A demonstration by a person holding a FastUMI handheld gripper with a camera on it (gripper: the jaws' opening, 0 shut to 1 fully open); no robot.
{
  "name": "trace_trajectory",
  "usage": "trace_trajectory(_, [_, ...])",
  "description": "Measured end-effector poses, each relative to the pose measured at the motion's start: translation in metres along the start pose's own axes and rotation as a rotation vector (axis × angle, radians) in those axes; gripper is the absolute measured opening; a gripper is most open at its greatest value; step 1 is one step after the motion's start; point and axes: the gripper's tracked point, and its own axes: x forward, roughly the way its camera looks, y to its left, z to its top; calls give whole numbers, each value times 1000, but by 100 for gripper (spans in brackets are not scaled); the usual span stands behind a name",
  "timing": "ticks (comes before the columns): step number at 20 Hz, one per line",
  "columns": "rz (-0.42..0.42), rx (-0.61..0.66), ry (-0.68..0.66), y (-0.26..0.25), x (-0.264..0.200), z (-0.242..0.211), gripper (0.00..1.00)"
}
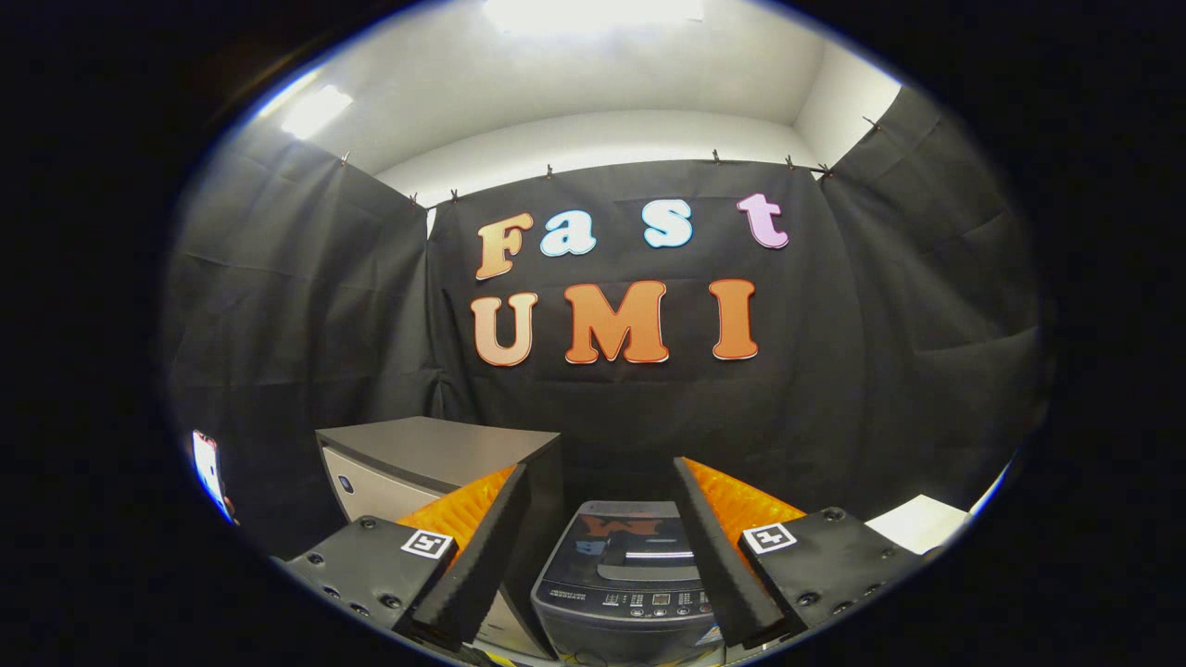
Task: Put the clothes into the washing machine and then close the washing machine lid.
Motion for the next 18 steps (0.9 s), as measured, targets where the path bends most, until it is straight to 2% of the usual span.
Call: trace_trajectory(18, [4, 21, 2, 1, 1, 1, 98])
